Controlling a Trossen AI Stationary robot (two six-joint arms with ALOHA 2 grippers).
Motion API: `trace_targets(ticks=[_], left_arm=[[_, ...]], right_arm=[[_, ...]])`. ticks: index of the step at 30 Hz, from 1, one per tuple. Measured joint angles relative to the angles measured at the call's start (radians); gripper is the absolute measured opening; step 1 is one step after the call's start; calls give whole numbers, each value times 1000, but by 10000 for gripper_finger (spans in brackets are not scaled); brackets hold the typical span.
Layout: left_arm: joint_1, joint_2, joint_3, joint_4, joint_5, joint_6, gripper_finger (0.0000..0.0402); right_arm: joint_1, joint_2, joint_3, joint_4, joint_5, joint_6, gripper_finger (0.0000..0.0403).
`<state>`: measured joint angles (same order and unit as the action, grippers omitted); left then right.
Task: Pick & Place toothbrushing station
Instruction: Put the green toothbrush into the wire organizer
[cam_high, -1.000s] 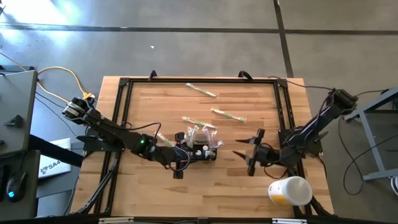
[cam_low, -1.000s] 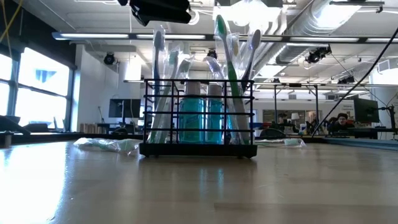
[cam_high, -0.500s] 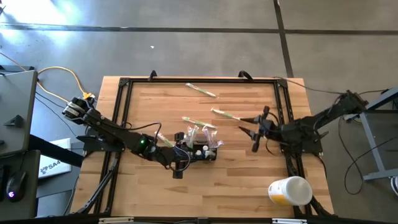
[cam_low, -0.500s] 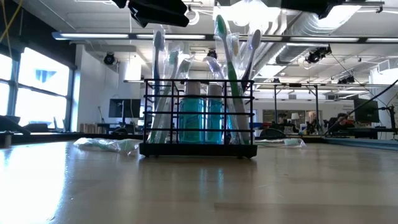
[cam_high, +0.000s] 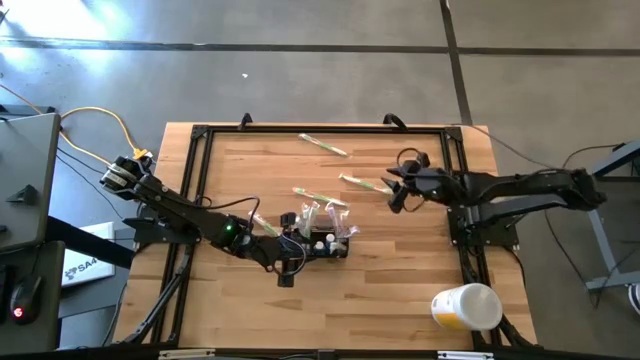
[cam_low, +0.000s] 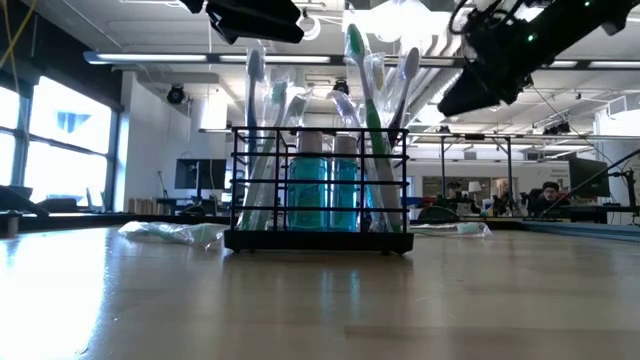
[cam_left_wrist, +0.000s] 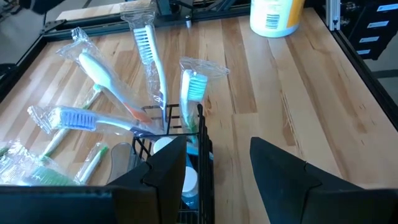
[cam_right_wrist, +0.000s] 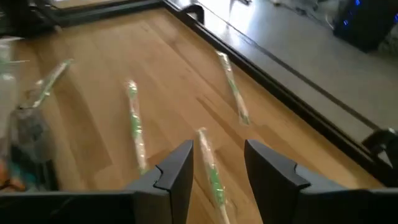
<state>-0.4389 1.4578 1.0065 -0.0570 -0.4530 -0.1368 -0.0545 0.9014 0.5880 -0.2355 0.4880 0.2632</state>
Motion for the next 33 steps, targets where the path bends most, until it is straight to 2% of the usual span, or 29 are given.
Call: trace_targets(ticks=[6, 10, 19, 24, 33], left_arm=[[0, -1, 0, -17, 0, -2, 173], [0, -1, 0, -29, 0, -10, 173], [0, -1, 0, -55, 77, -37, 173], [0, -1, 0, -59, 85, -49, 173], [0, -1, 0, -63, 85, -49, 173]], right_arm=[[-81, 107, 0, 6, -78, 32, 135], [-156, 212, 0, 15, -86, 32, 135], [-312, 404, 0, 84, -306, 23, 135], [-339, 475, 0, 95, -364, 16, 135], [-338, 543, 0, 109, -366, -6, 135]])
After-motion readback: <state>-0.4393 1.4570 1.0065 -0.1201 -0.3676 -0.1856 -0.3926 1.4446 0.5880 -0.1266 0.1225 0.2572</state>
